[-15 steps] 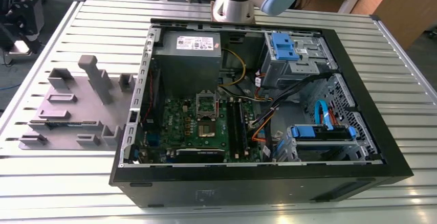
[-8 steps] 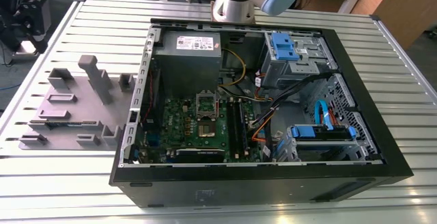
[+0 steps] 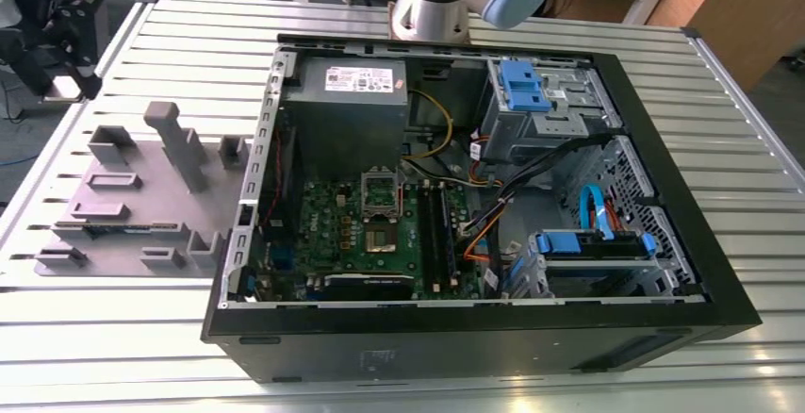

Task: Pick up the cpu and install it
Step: 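Pick up the cpu and move it towards the insertion slot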

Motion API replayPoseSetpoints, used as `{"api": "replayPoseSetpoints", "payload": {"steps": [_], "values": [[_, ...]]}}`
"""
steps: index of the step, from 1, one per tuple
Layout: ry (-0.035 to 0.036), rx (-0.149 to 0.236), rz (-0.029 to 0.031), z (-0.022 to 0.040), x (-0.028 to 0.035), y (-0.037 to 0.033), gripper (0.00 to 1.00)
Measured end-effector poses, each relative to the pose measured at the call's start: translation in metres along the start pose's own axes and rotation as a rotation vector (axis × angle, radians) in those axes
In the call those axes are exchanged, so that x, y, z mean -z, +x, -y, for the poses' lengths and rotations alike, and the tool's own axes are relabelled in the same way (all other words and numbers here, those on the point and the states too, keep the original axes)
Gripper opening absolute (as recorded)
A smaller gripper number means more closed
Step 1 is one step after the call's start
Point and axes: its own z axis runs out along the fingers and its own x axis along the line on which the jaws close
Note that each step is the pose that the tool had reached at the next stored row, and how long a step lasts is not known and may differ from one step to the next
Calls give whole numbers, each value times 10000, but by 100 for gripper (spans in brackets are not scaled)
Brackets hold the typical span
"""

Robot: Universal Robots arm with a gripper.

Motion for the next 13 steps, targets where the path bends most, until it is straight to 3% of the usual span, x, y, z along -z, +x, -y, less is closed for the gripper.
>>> {"api": "replayPoseSetpoints", "payload": {"steps": [13], "values": [[1, 0, -1, 1, -1, -227, 47]]}}
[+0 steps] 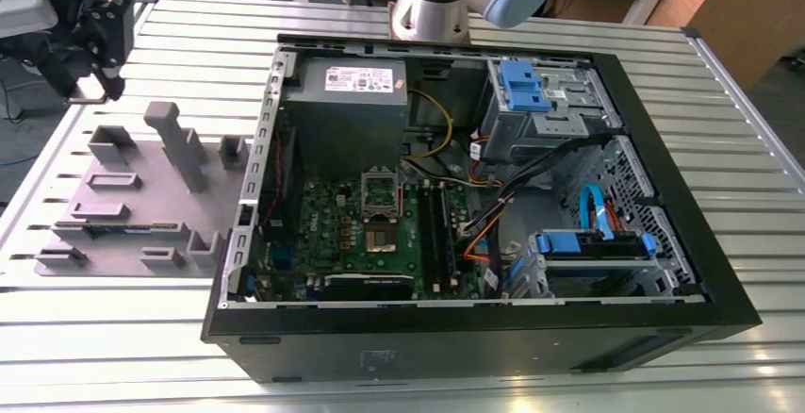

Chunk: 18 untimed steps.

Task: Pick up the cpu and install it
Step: 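Pick up the cpu and move it towards the insertion slot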

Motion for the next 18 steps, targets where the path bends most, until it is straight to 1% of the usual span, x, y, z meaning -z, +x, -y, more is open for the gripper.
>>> {"api": "replayPoseSetpoints", "payload": {"steps": [9, 18], "values": [[0, 0, 0, 0, -1, -176, 47], [-1, -1, 1, 0, -3, -317, 47]]}}
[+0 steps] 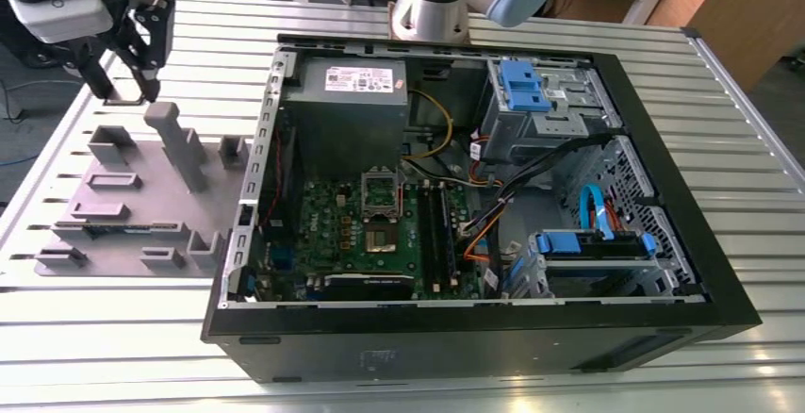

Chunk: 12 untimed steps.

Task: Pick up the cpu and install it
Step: 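Pick up the cpu and move it towards the insertion slot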

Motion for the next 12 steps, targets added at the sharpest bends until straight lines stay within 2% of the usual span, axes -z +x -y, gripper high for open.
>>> {"api": "replayPoseSetpoints", "payload": {"steps": [12], "values": [[0, 0, -1, 0, -1, -157, 47]]}}
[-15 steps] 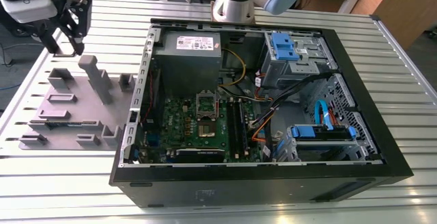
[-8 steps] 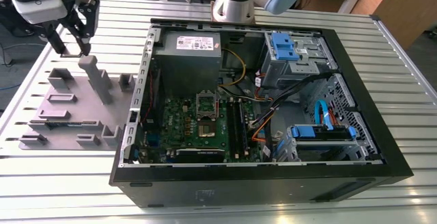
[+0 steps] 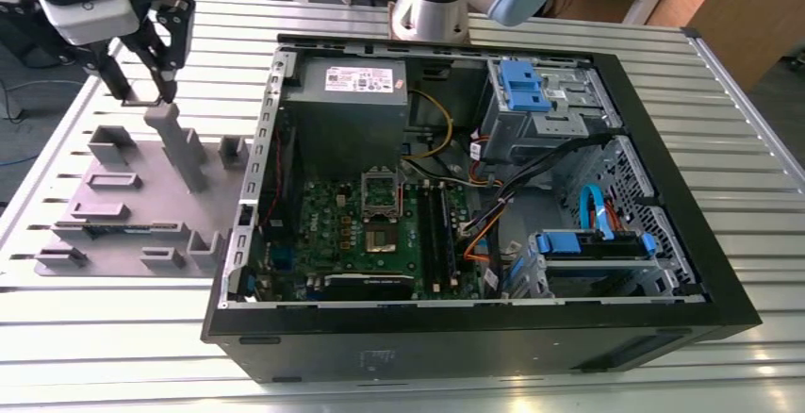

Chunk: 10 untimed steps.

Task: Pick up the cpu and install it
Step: 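Pick up the cpu and move it towards the insertion slot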

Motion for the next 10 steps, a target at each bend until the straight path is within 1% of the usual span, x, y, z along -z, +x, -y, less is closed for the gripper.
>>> {"api": "replayPoseSetpoints", "payload": {"steps": [10], "values": [[0, 1, 0, -3, 0, -113, 47]]}}
